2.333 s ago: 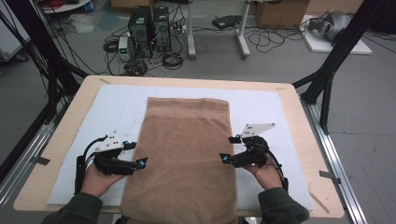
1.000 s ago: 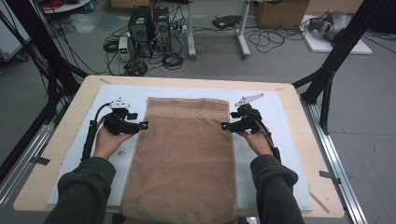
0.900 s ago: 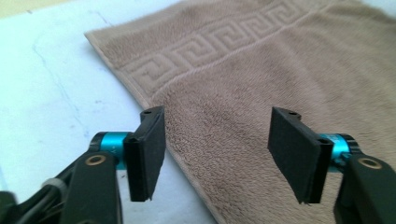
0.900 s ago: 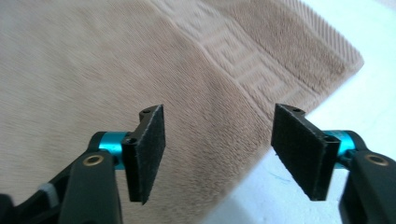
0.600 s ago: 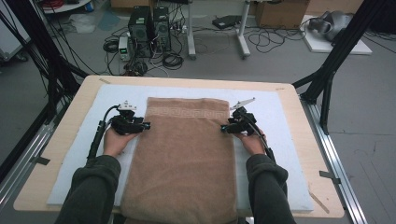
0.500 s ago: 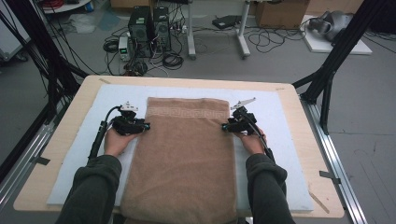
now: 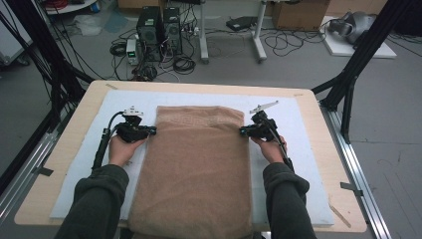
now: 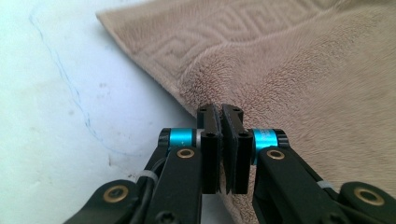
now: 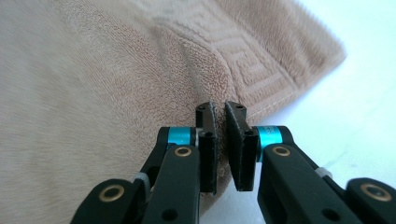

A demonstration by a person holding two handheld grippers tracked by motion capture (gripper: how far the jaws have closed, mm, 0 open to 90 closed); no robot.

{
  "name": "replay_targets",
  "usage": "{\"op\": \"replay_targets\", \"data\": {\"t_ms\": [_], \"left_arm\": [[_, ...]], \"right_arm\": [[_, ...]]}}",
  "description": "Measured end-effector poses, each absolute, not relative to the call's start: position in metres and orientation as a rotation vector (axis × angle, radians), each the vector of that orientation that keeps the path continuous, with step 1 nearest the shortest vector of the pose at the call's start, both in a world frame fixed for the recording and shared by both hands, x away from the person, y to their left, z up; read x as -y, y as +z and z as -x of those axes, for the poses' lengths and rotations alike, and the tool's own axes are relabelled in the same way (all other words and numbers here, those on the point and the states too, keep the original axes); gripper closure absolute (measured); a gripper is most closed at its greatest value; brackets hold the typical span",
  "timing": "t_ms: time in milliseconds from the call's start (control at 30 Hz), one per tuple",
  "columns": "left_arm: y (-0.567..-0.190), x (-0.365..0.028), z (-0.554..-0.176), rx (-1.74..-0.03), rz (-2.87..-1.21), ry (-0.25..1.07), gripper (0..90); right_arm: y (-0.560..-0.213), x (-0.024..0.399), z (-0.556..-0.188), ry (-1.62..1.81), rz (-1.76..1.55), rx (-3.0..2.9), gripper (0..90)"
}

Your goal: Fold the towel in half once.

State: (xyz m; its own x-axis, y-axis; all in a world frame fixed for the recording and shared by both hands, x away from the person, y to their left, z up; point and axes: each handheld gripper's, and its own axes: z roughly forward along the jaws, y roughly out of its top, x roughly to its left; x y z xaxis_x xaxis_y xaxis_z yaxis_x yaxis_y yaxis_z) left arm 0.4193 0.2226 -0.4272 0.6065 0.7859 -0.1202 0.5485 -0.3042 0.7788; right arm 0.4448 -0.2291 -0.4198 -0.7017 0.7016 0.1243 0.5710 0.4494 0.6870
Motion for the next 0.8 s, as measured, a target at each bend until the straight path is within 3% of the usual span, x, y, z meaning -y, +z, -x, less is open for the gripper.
{"op": "replay_targets", "data": {"t_ms": [233,433,633,800], "left_arm": [[-0.401,-0.231,-0.397,-0.967,-1.97,0.341,86.0],[-0.39,-0.238,-0.355,-0.879,-1.992,0.333,85.9],[-0.408,-0.238,-0.314,-0.832,-2.041,0.308,85.9],[-0.432,-0.238,-0.298,-0.833,-2.068,0.231,84.6]], "right_arm": [[-0.39,0.243,-0.426,1.211,-1.061,-2.543,83.5],[-0.375,0.247,-0.385,1.277,-0.926,-2.628,83.3],[-0.395,0.249,-0.339,1.294,-0.867,-2.67,83.4],[-0.429,0.25,-0.326,1.296,-0.936,-2.703,79.1]]}}
